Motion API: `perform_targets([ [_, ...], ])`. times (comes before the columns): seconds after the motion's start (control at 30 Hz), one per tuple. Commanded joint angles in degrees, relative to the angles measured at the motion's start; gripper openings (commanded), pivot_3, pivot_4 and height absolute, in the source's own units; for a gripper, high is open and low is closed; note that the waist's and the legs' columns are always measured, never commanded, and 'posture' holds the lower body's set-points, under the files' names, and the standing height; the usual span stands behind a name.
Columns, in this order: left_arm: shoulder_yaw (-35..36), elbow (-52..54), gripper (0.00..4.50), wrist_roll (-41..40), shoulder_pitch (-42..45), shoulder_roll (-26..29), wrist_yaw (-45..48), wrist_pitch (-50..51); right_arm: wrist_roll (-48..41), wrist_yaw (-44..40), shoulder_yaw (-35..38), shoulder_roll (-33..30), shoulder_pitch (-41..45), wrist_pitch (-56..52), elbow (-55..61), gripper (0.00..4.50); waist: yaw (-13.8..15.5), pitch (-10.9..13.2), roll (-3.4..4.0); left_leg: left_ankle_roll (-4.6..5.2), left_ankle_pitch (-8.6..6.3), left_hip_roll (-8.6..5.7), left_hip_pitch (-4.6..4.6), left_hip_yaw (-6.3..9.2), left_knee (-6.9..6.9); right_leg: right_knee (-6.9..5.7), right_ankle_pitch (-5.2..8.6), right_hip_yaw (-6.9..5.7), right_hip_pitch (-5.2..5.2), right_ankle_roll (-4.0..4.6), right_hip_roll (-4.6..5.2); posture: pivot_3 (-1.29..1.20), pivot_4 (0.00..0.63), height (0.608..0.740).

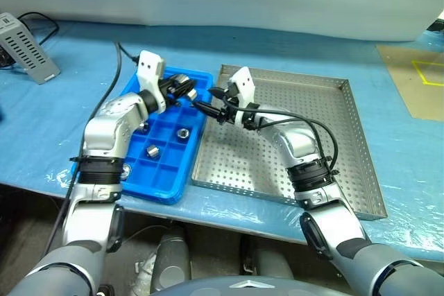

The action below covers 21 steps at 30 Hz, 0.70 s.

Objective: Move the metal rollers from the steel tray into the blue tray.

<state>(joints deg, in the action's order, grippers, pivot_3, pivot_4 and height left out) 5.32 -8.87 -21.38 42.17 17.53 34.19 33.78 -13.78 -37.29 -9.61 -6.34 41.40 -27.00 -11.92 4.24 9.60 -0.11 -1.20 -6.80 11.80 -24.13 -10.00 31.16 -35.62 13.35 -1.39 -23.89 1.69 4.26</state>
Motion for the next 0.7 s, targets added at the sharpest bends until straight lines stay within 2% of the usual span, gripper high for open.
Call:
perform_targets([
  [0.03, -0.08, -0.38, 2.09, -0.87, 2.88, -1.23, 0.12, -1.72, -0.15, -0.18, 0.58, 0.62, 1.48, 2.19, -0.03, 3.48, -0.16, 0.00, 0.00, 0.00, 0.00, -0.01, 0.01, 0.00, 0.00, 0.00, 0.00, 0.00, 0.00, 0.00, -0.01, -0.06, 0.150, 0.740],
  [0.37, -4.07, -3.00, 2.09, 0.88, 4.19, -2.79, 2.71, -3.30, 0.01, 0.59, 0.98, 0.97, 0.86, 2.76, 0.16, 3.48, -0.31, 0.00, 0.00, 0.10, -0.05, -0.01, 0.00, 0.00, -0.02, 0.01, 0.00, 0.00, -0.02, 0.00, -0.03, -0.08, 0.150, 0.740],
  [0.7, -3.27, -0.46, 2.09, -0.16, 2.32, -0.41, 4.20, -1.79, 1.61, 1.23, 1.89, -6.16, -1.91, -0.52, 4.50, 3.48, -0.27, 0.00, 0.00, 0.12, -0.06, -0.01, 0.01, 0.00, 0.02, 0.00, 0.00, 0.01, 0.00, 0.00, -0.03, -0.08, 0.150, 0.740],
])
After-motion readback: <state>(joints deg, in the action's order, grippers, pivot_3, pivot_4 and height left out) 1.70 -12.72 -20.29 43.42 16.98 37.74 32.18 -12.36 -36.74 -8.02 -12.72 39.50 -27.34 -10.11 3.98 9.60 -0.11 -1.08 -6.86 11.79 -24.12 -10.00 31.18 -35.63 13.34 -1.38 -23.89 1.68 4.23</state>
